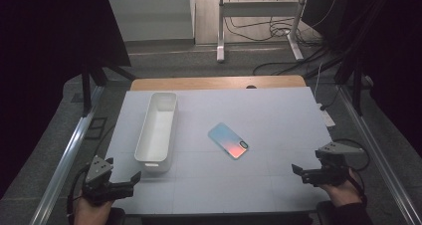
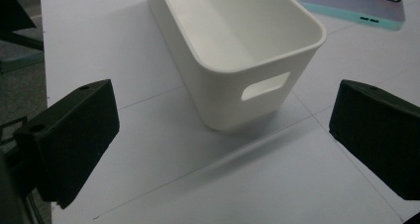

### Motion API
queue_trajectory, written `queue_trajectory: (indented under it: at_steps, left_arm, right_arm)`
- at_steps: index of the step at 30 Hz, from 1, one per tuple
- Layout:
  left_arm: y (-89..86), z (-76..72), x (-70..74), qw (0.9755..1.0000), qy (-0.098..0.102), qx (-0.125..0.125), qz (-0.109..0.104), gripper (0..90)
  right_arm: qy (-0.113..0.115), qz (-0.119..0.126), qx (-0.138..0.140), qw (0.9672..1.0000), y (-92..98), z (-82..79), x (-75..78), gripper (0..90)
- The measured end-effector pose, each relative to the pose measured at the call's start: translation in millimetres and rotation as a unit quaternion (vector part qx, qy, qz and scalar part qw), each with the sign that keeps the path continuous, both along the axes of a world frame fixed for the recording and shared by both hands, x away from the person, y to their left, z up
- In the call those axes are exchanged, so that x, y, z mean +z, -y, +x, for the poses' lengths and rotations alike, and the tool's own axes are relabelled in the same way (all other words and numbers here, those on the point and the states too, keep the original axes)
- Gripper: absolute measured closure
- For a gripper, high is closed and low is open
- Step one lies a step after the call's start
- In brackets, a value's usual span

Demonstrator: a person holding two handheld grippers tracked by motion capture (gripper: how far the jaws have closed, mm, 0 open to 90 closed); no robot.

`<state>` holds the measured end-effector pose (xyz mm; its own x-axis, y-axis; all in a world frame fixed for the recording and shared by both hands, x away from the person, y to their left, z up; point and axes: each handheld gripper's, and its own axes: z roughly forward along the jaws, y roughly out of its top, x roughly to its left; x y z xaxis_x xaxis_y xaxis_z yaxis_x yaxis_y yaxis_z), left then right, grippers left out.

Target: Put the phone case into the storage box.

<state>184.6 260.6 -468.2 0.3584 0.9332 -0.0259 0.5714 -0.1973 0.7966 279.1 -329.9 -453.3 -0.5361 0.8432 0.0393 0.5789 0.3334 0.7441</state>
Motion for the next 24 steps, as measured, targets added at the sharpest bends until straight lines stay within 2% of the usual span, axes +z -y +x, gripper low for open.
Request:
queue_trajectory:
  at_steps: [13,24]
  left_arm:
    - [0.9,0.1,-0.2,1.0000,-0.003,-0.003,0.004,0.0]
    - [0.3,-0.8,-0.2,1.0000,-0.002,-0.006,0.000,0.0]
  right_arm:
    - [-0.005,-0.011,0.004,0.9999,-2.7,0.7,-0.5,0.0]
    - [-0.012,-0.010,0.002,0.9999,-2.8,3.3,-1.2,0.0]
